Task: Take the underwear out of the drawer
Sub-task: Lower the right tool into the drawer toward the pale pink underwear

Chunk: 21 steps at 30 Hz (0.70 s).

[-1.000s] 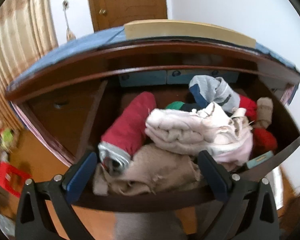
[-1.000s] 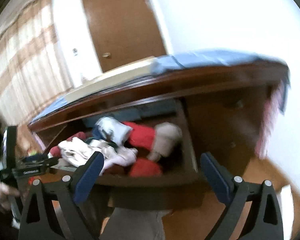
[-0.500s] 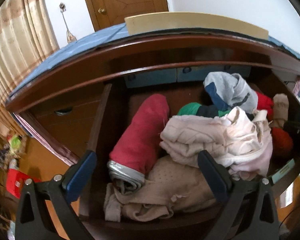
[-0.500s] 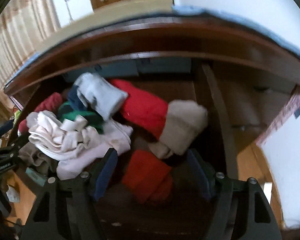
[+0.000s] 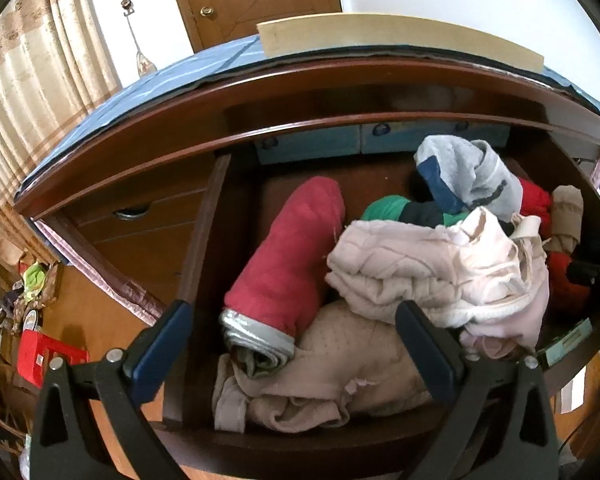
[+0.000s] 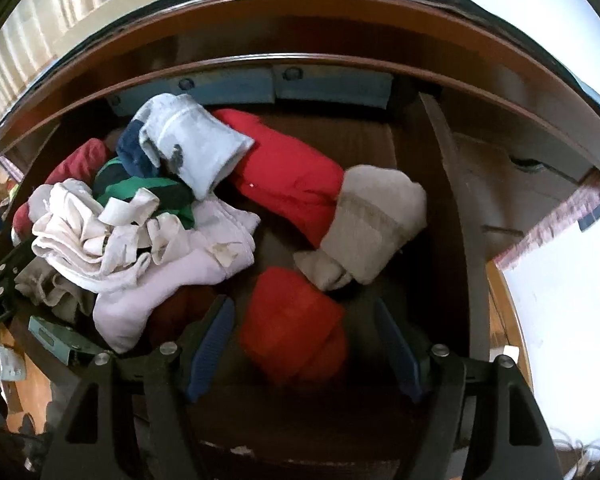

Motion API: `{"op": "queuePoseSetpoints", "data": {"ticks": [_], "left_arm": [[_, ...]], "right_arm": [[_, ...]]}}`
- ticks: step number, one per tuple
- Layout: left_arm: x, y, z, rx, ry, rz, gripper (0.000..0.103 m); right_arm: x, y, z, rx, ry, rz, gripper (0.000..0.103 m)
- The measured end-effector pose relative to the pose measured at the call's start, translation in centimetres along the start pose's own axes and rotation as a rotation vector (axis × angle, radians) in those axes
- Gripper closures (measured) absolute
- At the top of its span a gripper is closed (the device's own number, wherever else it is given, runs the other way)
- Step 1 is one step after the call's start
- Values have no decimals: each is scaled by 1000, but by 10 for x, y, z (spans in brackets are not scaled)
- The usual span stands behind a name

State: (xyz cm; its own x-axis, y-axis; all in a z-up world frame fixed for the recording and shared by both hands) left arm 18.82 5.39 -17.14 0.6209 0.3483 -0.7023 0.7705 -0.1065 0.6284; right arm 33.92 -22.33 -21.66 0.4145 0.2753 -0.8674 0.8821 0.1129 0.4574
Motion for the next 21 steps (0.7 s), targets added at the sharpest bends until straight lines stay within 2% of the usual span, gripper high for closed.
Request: {"op": "queuePoseSetpoints", "data": {"ticks": [5,14,21], "left_arm": [[-5,-5,2,20,-25,2,0],[-6,-5,3,25,-23,-11,0],[-7,-4,1,20,-49,11,0]], "right_arm": [[-2,-1,4,35,-24,2,29],[-5,-3,4,62,-41,14,29],[-8,-1,4,64,-37,26,29]]}}
Point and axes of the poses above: each gripper's, at about its wrist camera, not at the fingertips, and x roughly the way its jaws point, z to its right, y to its top, the point moved 7 cm from there along x, roughly the way its jaws point, and after that the axes turned 14 degrees about y, right-handed, at the moved point
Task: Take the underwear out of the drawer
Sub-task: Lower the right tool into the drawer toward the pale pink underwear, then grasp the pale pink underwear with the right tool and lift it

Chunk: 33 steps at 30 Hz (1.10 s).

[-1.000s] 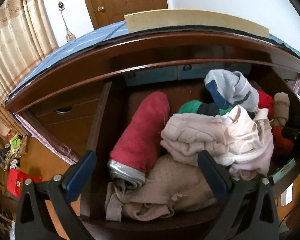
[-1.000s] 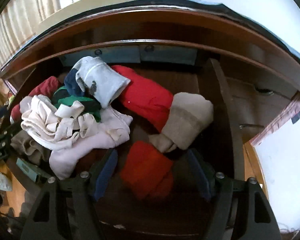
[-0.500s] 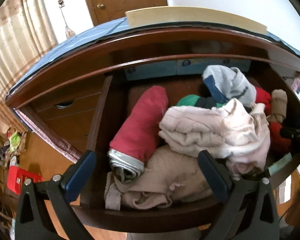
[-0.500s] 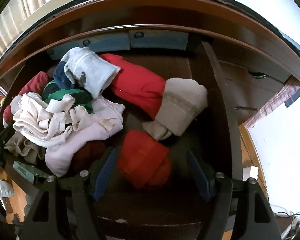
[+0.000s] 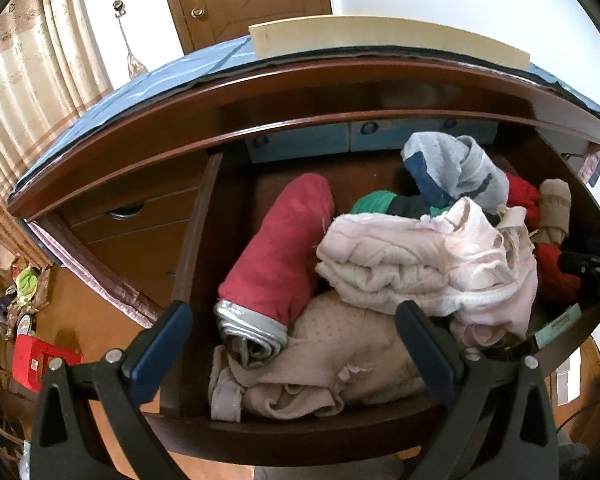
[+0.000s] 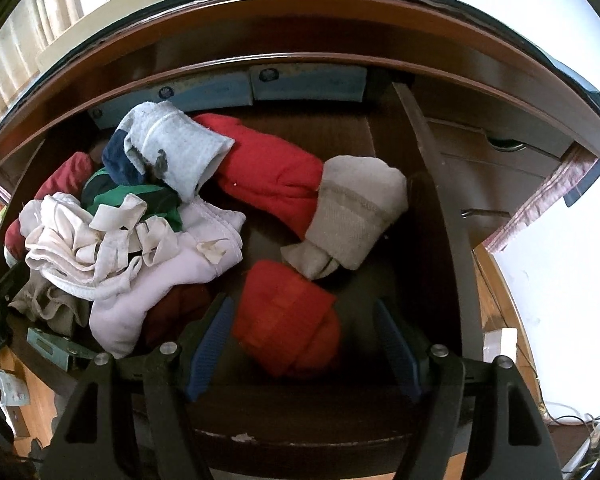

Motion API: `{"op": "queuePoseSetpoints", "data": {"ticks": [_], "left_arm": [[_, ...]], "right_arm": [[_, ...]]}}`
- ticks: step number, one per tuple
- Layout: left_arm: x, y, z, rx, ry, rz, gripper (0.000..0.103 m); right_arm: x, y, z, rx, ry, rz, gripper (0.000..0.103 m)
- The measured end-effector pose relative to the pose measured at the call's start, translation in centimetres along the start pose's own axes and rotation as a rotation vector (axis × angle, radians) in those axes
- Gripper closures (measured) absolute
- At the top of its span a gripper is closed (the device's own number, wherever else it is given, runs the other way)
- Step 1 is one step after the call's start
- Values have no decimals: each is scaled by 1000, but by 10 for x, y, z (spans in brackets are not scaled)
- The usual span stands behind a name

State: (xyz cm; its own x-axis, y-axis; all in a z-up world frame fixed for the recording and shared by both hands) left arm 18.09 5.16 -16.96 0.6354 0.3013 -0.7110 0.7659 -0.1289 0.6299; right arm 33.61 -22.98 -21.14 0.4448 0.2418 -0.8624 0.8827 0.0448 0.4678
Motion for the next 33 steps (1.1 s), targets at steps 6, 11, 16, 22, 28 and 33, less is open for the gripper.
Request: {"op": "queuePoseSetpoints", "data": {"ticks": [6,11,16,22,28,33], "left_arm": [[2,2,-4,21,-34,-15,0],[-2,8,-17,-19,-63,-12,0],[-7,22,-36,-36,-59,13,0],[-8,33,-56,-29,-16,48,0],[-2,38,-70,-66,-42,31,0],[3,40,-73,-66,-40,23,0]], "right_arm": [[-7,4,1,-17,34,50,29],[-36,30,-24,-101,114,174,29],[-36,50,-88,-263,373,116,28],[1,53,-136,-399,439,-61,28],[22,52,-153,-491,499,-177,28],[34,45,-169,-537,589,-327,28]]}}
Point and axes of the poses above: each gripper's, at about its wrist camera, not at the fingertips, and x roughly the way its jaws point, z to its right, y to its top, the point moved 7 cm from there along x, roughly the way its jaws point, and after that the axes turned 14 degrees about y, right-handed, at the moved point
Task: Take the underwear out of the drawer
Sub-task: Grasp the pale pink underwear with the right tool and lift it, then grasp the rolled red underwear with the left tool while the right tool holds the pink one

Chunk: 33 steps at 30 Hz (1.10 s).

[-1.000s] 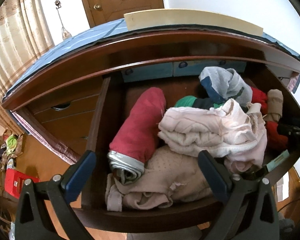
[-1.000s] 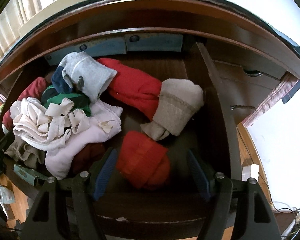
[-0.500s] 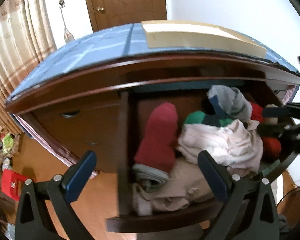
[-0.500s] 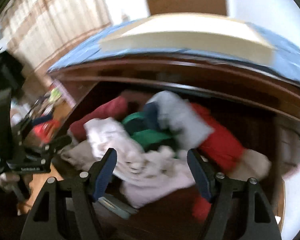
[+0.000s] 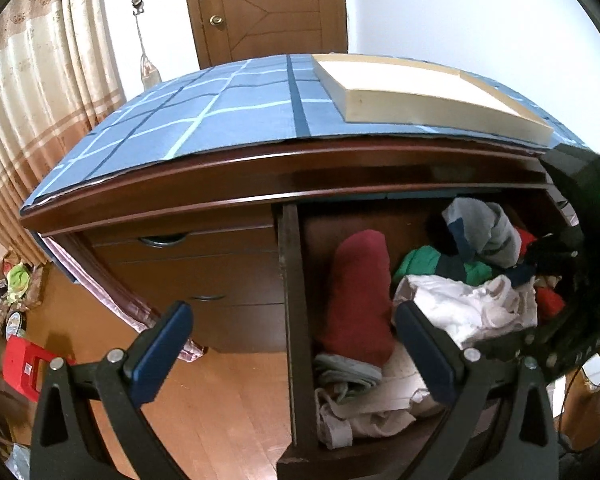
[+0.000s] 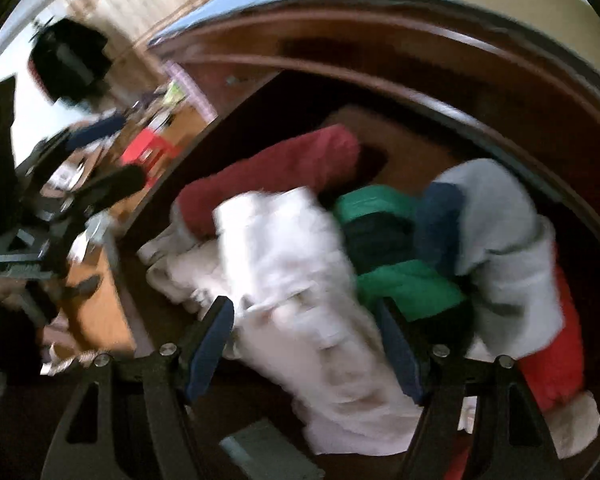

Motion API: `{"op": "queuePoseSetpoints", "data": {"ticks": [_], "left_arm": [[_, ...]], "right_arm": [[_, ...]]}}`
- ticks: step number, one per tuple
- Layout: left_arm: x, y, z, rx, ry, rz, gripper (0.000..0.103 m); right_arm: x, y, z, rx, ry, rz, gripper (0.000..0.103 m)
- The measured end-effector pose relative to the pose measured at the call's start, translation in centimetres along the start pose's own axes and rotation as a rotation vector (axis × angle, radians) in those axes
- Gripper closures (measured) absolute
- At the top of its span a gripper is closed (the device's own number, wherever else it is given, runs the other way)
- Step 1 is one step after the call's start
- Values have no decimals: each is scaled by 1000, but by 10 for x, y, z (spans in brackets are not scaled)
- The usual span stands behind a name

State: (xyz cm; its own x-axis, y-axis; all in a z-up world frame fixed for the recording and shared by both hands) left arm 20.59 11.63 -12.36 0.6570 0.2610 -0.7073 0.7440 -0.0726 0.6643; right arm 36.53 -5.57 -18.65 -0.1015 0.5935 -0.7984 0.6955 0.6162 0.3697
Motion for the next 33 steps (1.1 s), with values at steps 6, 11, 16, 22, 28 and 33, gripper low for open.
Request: {"op": "queuePoseSetpoints", "data": {"ticks": [6,11,16,22,28,33], "left_arm": [[5,0,2,18,-3,-18,0],[7,2,5,31,-19,-30,0],[10,10,15,34,-67,-39,0],[19,20,49,113,-102,-44,0],[47,20,80,217,-76,-114,15],[69,12,95,313,-9,-178,15]], "right_arm": [[30,-1,-1,-85,-144,-131,28],[27,4,2,-42,-95,-85,45],[-2,-6,12,51,-14,9,56],[-79,-20,20,186,117,314,56],[-125,-39,26,244,107,506,56],[-136,-53,32,282,125,554,56]]}}
Point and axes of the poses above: each gripper's, at about its wrist camera, not at the fingertips, and x roughly the way its jaws point, z to its right, y to its top, the point moved 7 cm from there along x, roughly the way its jaws point, and after that the axes turned 14 degrees about y, right-handed, at the moved point
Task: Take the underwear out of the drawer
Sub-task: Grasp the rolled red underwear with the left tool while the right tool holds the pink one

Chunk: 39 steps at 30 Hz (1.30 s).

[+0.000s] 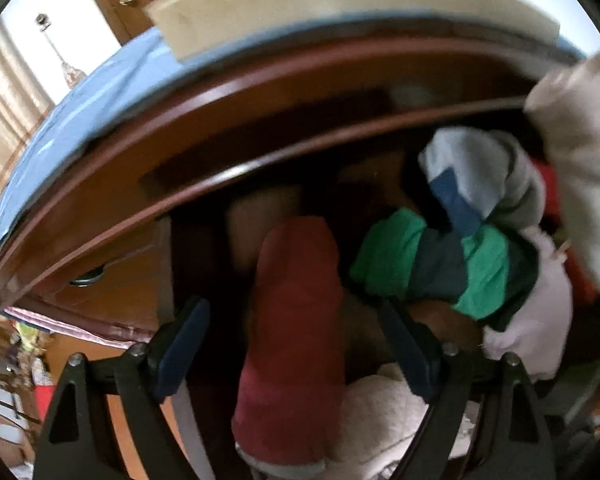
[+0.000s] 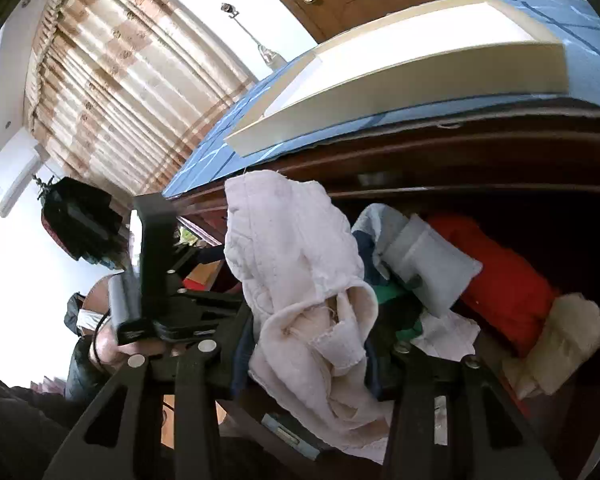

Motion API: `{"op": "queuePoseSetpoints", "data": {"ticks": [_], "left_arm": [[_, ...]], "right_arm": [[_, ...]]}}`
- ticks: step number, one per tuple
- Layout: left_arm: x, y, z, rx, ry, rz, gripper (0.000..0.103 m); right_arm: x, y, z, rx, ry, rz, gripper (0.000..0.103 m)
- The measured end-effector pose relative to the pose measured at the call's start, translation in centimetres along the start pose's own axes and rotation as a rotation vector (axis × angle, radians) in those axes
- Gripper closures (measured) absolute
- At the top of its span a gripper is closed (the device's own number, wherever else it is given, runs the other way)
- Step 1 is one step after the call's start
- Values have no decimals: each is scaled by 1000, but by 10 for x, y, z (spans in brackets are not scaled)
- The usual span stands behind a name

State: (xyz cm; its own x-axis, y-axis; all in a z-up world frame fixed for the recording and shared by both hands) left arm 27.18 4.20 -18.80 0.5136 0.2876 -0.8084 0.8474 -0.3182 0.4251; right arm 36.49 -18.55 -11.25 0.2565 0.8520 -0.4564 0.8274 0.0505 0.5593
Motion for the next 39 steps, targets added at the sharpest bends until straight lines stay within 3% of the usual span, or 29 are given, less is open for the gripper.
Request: {"op": "queuePoseSetpoints", "data": {"ticks": [6,12,14,18,23,26,39], "left_arm": [[22,-5,9,83,21,-105,16],[29,-9,18,179,76,-119,16],[32,-10,20,173,37,-133,28],[33,-11,21,188,39,-126,42],[25,-7,5,105,3,-98,68],[13,-8,-1,55,-58,-67,71],[-67,-15,-29,-150,-167,104,73]], "right_arm": [[3,-5,-11,20,14,38,56],[4,-7,-12,35,22,72,56],[-3,-13,-7,34,25,75,56],[-8,-14,-7,39,26,84,56],[-17,-16,-5,54,30,122,56],[-21,-17,-3,69,30,138,56],[-35,-16,-10,132,68,206,56]]}}
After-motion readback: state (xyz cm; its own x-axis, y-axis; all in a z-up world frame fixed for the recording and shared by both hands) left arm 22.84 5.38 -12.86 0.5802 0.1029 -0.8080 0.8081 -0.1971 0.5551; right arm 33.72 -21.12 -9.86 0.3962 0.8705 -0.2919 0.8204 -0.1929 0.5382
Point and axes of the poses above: each gripper's, at about its wrist camera, not at the fingertips, and x roughly the way its jaws point, z to its right, y to its top, the point moved 7 cm from there along x, roughly the way its jaws point, and after that the axes turned 14 degrees about y, right-handed, at the moved point
